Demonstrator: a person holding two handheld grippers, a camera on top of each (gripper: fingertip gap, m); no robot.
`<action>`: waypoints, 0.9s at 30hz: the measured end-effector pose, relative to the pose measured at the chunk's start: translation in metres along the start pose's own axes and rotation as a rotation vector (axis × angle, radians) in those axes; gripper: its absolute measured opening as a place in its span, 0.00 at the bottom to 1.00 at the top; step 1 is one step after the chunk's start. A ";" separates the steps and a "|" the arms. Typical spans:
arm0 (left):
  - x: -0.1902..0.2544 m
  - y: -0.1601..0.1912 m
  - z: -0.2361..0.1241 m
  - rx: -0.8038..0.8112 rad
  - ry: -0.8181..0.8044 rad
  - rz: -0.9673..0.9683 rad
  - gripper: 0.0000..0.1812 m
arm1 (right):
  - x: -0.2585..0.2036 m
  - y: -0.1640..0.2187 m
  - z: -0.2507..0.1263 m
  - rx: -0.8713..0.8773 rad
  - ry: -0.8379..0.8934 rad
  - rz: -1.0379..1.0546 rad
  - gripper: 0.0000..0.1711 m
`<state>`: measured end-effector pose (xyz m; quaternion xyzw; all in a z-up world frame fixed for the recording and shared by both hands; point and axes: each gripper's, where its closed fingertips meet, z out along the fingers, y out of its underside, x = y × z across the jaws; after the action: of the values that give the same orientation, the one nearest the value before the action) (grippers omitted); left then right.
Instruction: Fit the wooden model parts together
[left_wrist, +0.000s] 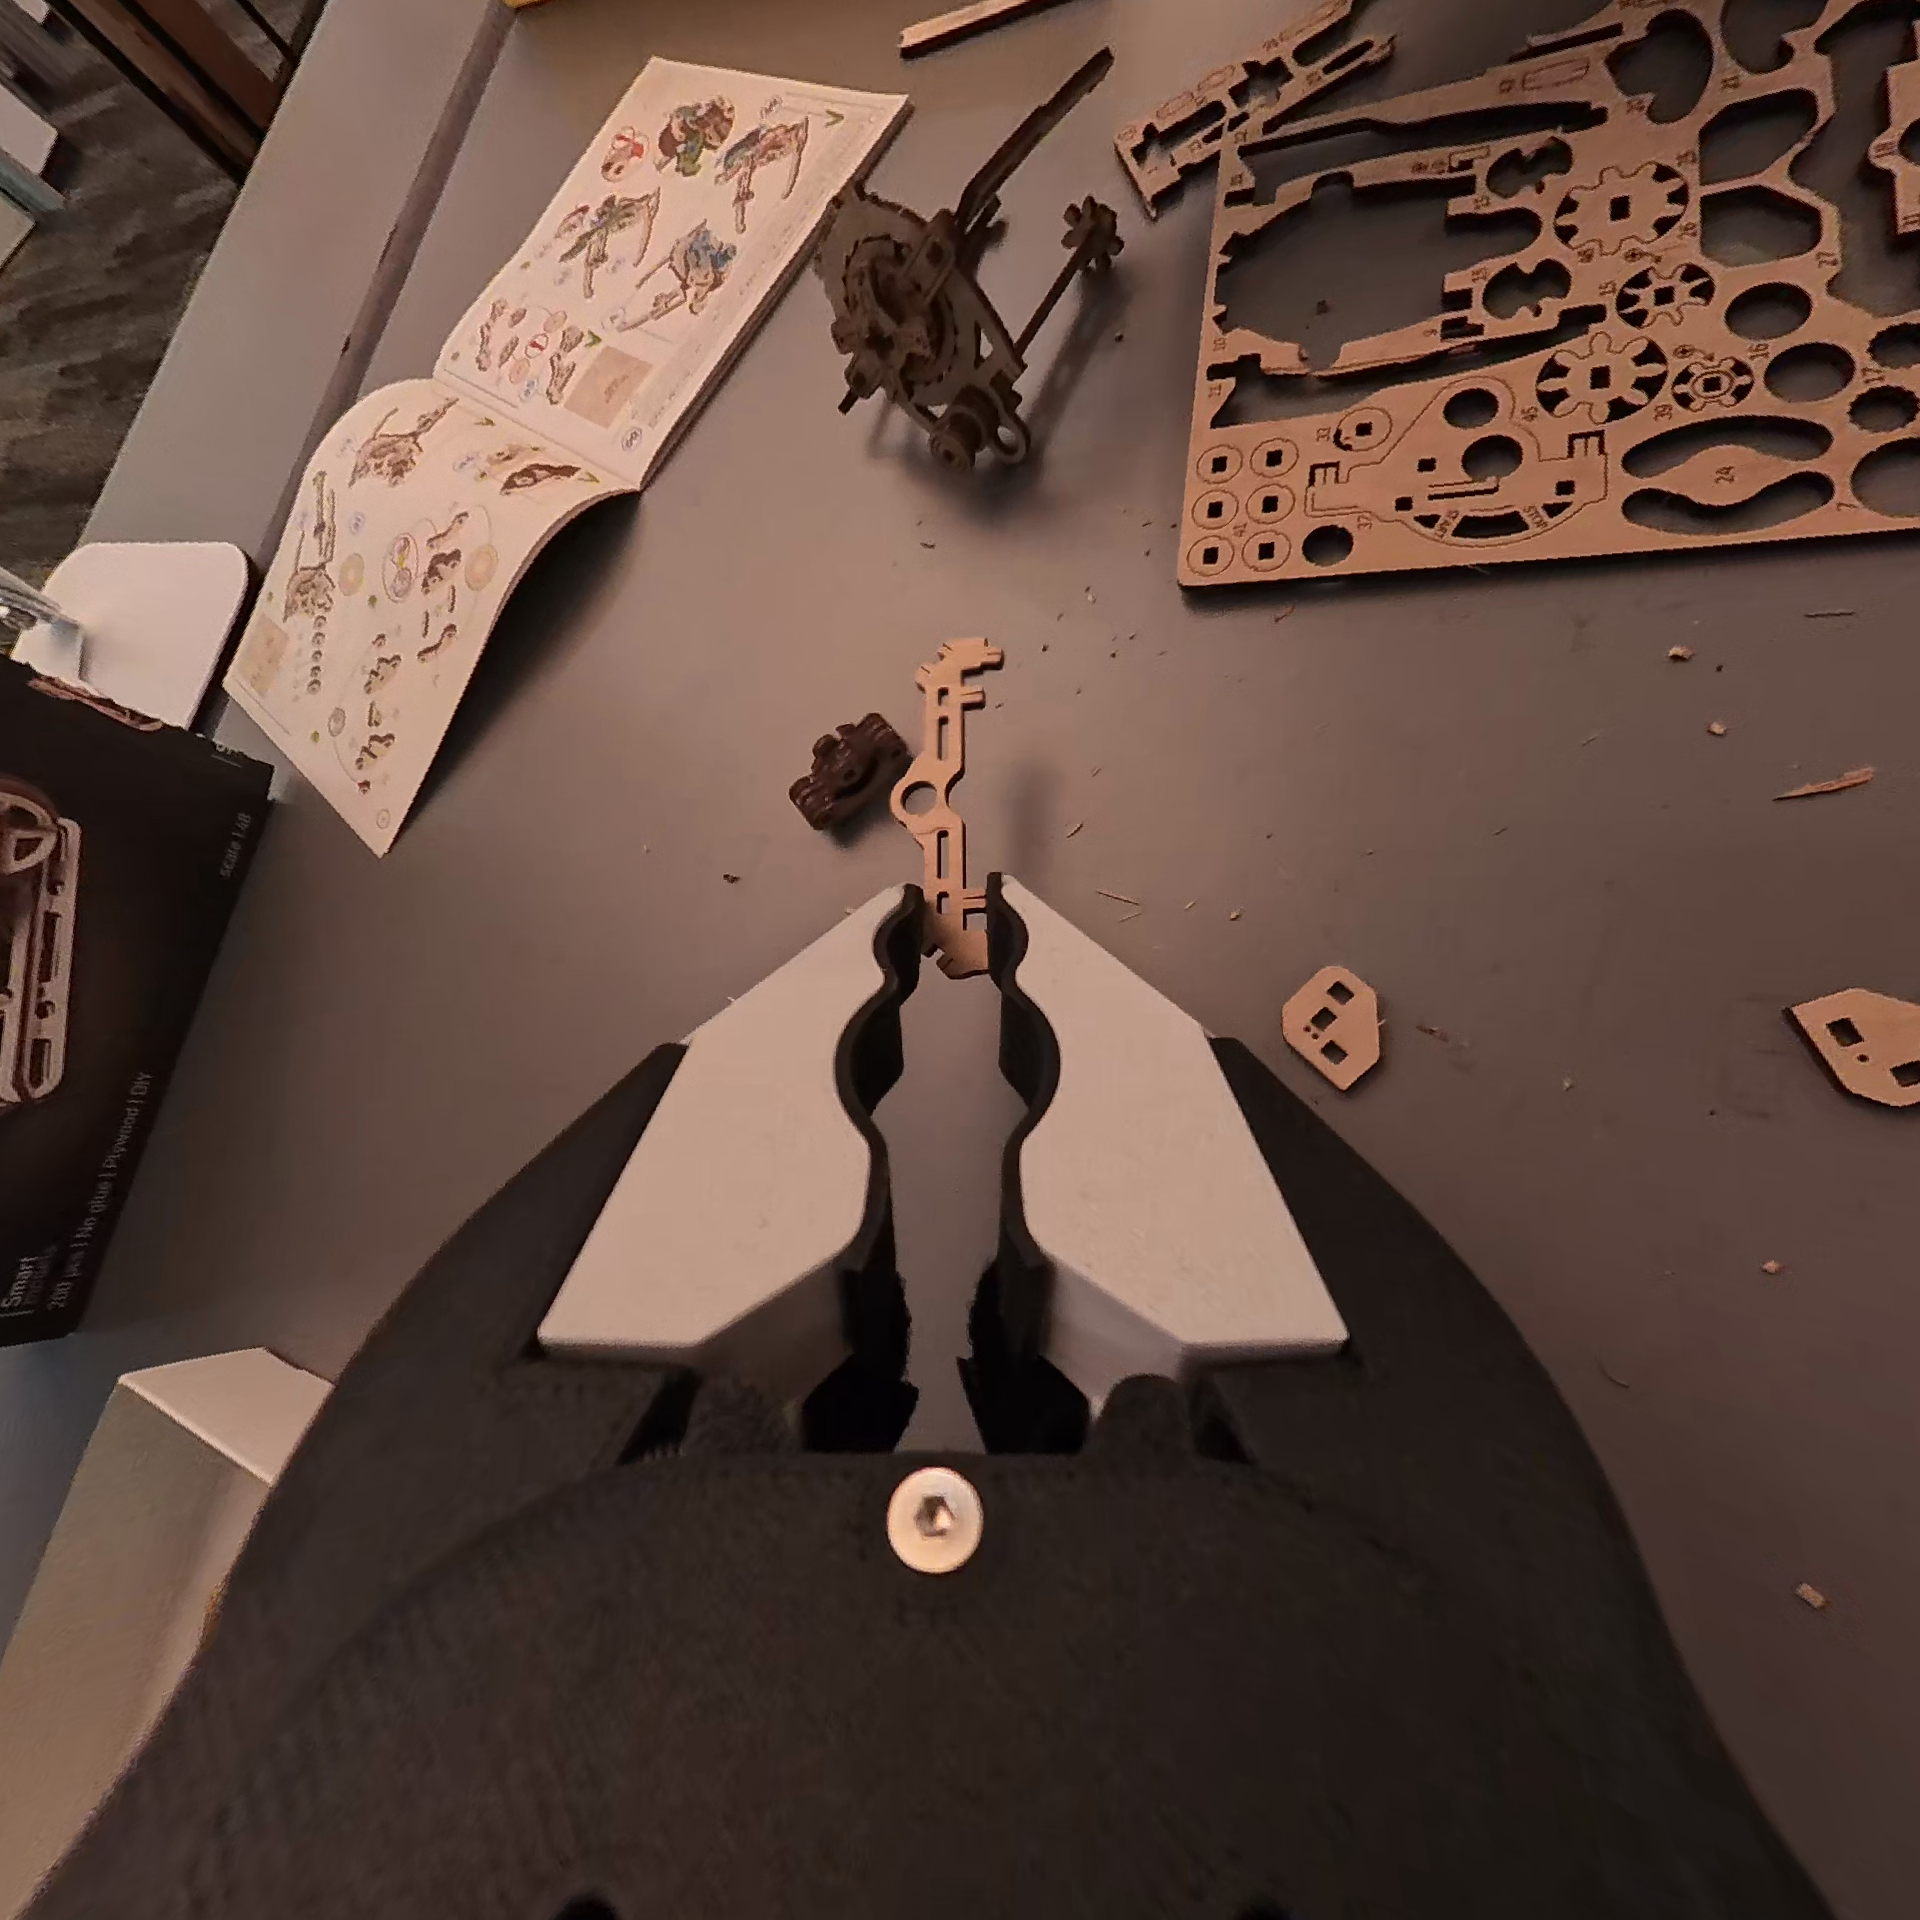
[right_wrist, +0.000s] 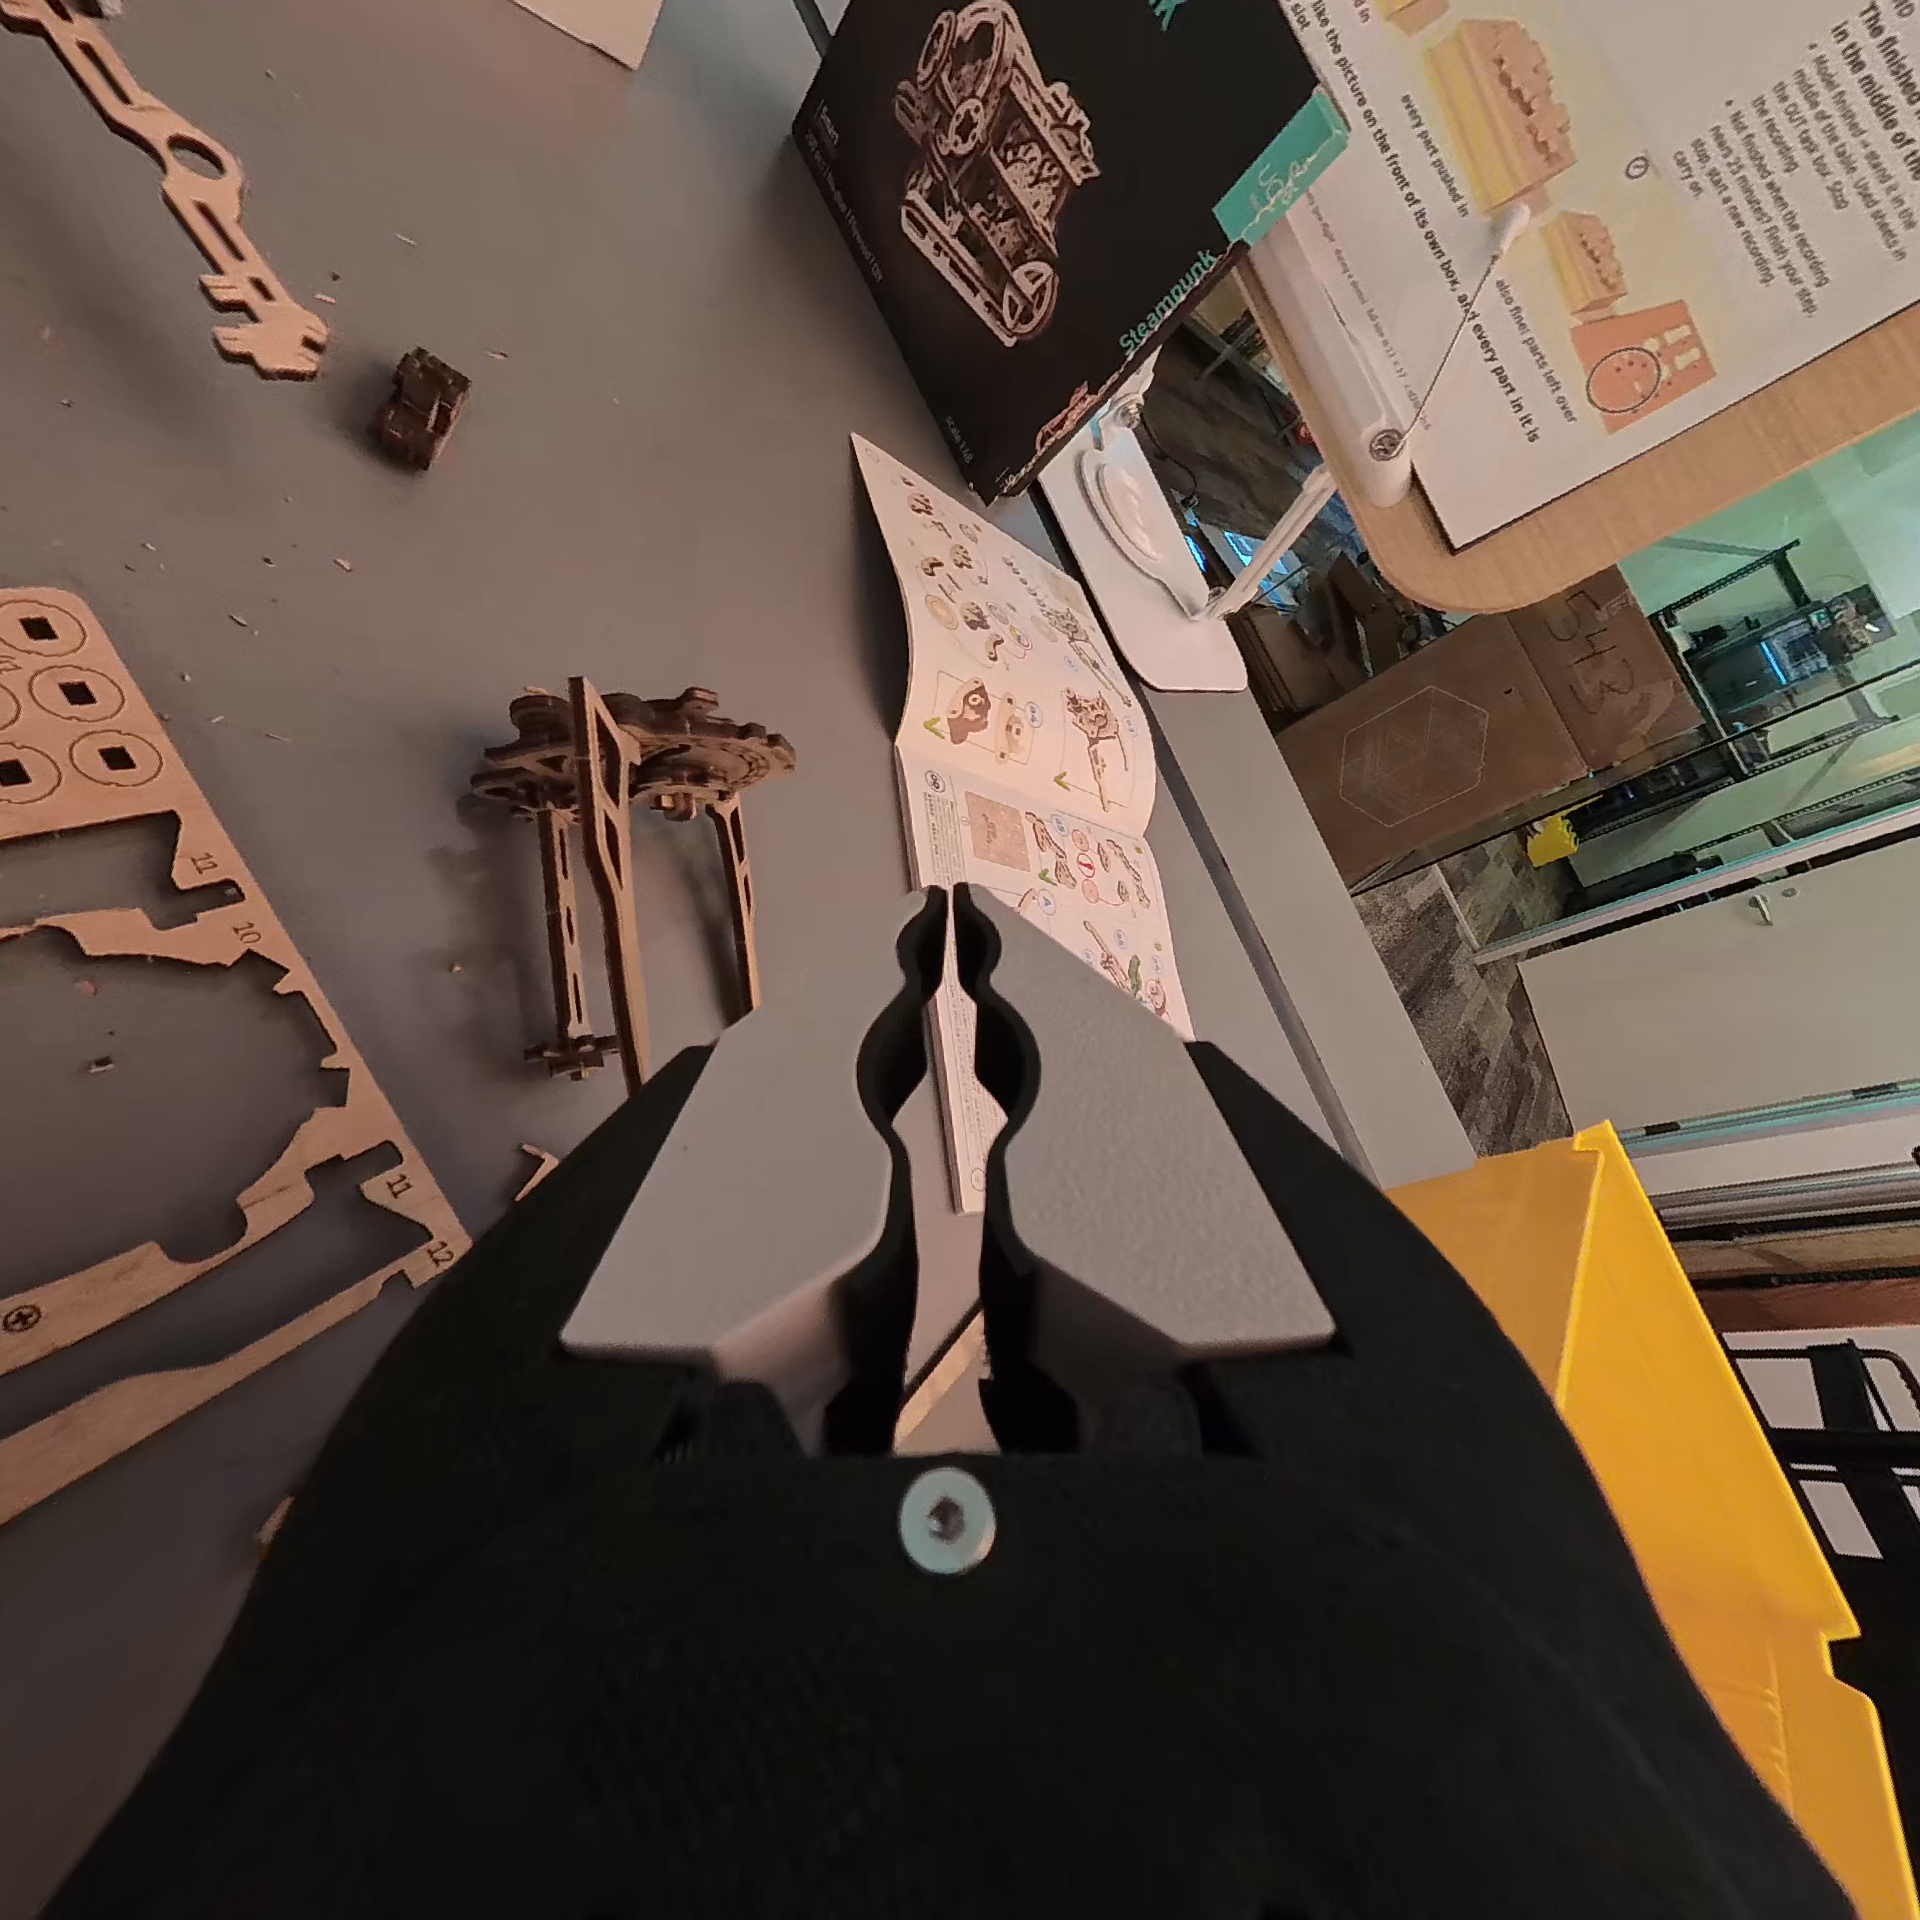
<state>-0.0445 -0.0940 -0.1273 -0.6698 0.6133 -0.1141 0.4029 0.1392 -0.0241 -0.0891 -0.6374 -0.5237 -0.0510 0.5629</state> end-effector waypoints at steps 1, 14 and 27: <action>0.000 0.000 0.000 -0.001 -0.004 0.004 0.06 | 0.000 0.000 0.000 0.001 0.001 -0.001 0.00; 0.011 -0.017 -0.002 0.029 -0.025 0.102 0.06 | -0.093 -0.086 -0.010 0.278 -0.357 0.012 0.17; 0.034 -0.026 0.010 -0.011 -0.029 0.238 0.06 | -0.147 -0.087 0.020 0.076 -0.442 0.011 0.18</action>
<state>-0.0116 -0.1226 -0.1276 -0.5960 0.6831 -0.0523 0.4188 -0.0005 -0.1141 -0.1349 -0.6141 -0.6324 0.1126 0.4585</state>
